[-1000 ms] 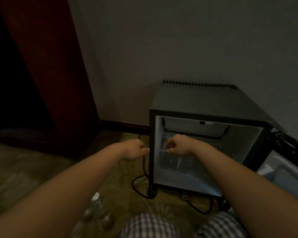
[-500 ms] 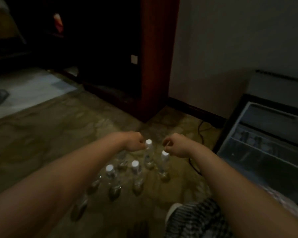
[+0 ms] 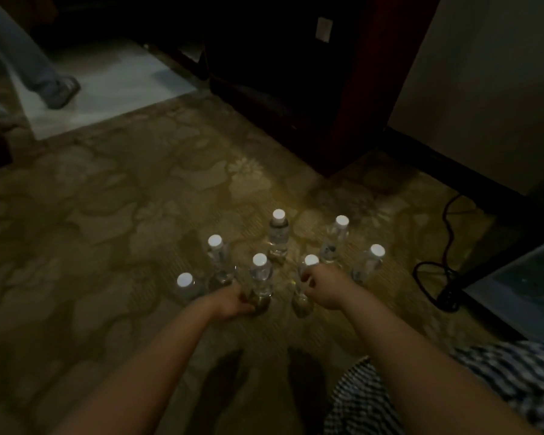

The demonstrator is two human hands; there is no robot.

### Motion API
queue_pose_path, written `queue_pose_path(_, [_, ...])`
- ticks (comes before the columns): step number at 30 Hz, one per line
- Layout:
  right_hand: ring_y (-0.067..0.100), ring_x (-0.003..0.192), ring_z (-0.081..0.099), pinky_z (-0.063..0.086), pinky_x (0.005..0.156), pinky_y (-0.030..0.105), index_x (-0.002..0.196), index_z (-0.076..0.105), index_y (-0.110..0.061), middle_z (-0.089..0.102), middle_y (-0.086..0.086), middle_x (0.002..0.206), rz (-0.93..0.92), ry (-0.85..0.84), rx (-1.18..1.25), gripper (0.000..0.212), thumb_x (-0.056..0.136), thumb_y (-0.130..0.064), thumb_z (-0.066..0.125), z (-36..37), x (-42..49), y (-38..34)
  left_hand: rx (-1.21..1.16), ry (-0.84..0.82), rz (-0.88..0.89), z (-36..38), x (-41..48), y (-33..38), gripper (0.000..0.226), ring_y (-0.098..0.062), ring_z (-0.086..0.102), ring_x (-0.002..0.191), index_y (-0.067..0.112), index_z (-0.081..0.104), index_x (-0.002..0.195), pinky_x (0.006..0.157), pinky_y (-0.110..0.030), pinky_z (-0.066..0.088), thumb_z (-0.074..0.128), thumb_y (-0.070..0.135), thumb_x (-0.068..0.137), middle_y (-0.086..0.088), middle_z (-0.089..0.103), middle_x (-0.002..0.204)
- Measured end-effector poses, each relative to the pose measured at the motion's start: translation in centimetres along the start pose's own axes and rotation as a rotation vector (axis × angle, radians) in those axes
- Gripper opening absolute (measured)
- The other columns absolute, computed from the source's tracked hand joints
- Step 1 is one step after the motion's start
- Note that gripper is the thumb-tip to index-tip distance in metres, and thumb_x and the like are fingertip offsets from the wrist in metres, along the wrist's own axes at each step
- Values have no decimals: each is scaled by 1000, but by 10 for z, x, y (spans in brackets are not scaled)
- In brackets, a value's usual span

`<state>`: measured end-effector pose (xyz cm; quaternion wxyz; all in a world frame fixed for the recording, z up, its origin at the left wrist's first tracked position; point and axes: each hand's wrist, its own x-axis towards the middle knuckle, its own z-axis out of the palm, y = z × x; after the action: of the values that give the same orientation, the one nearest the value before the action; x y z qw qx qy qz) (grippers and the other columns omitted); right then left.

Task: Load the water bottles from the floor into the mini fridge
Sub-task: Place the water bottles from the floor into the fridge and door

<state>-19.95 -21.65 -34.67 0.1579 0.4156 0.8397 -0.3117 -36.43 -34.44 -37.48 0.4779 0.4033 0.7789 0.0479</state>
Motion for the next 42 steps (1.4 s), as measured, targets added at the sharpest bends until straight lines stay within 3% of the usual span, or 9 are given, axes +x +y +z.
queue_pose_path(7, [29, 114, 55, 49, 94, 41, 126, 49, -15, 57, 11, 124, 121, 166, 12, 36, 90, -16, 54, 6, 50, 0, -248, 74, 90, 34, 47, 0, 34, -23, 54, 118, 8, 55, 124, 98, -30, 41, 55, 16, 91, -11, 59, 126])
queue_pose_path(15, [32, 111, 57, 48, 89, 39, 121, 47, -15, 59, 14, 119, 100, 147, -103, 29, 93, -25, 50, 25, 77, 20, -375, 60, 189, 62, 97, 42, 77, -22, 34, 138, 13, 17, 148, 109, -27, 30, 63, 11, 86, -7, 36, 147])
queue_pose_path(22, [33, 108, 59, 50, 87, 40, 118, 47, -14, 61, 15, 116, 71, 147, -137, 27, 92, -20, 51, 25, 92, 29, -477, 47, 176, 69, 116, 46, 84, -18, 35, 136, 17, 12, 149, 111, -29, 32, 63, 8, 84, -3, 37, 147])
queue_pose_path(26, [31, 107, 59, 50, 90, 42, 115, 48, -16, 62, 13, 114, 36, 114, -46, 27, 91, -27, 53, 18, 80, 35, -496, 27, 197, 69, 111, 50, 81, -13, 37, 131, 22, 19, 147, 104, -26, 36, 66, 9, 82, 3, 40, 139])
queue_pose_path(29, [28, 109, 56, 46, 94, 42, 115, 51, -14, 61, 11, 118, -18, 71, -19, 31, 91, -33, 53, 0, 65, 35, -447, 57, 245, 68, 103, 52, 80, -17, 40, 130, 21, 27, 143, 108, -37, 39, 72, 14, 77, 3, 44, 137])
queue_pose_path(32, [28, 108, 56, 45, 89, 39, 113, 53, -10, 59, 11, 117, -82, 36, 40, 31, 91, -32, 54, -22, 46, 33, -469, 113, 285, 74, 88, 59, 88, -17, 48, 124, 19, 31, 141, 104, -36, 43, 79, 23, 67, -1, 49, 134])
queue_pose_path(36, [27, 102, 57, 45, 84, 37, 109, 57, -8, 59, 12, 112, -131, 58, 57, 31, 91, -32, 56, -50, 15, 35, -519, 222, 355, 78, 64, 85, 75, -14, 56, 113, 21, 43, 132, 96, -31, 48, 80, 22, 67, 1, 59, 122])
queue_pose_path(39, [21, 89, 54, 40, 72, 31, 103, 59, -9, 57, 8, 99, -135, 113, 39, 30, 90, -36, 56, -73, -12, 41, -476, 220, 425, 70, 42, 110, 64, -13, 62, 106, 19, 51, 125, 92, -29, 50, 80, 22, 67, 2, 65, 113])
queue_pose_path(42, [17, 75, 49, 35, 59, 26, 79, 54, -18, 50, -2, 77, -136, 235, 49, 25, 87, -41, 60, -99, -45, 48, -442, 179, 516, 58, 18, 141, 58, -11, 64, 101, 18, 54, 121, 90, -29, 53, 79, 21, 69, 3, 67, 109])
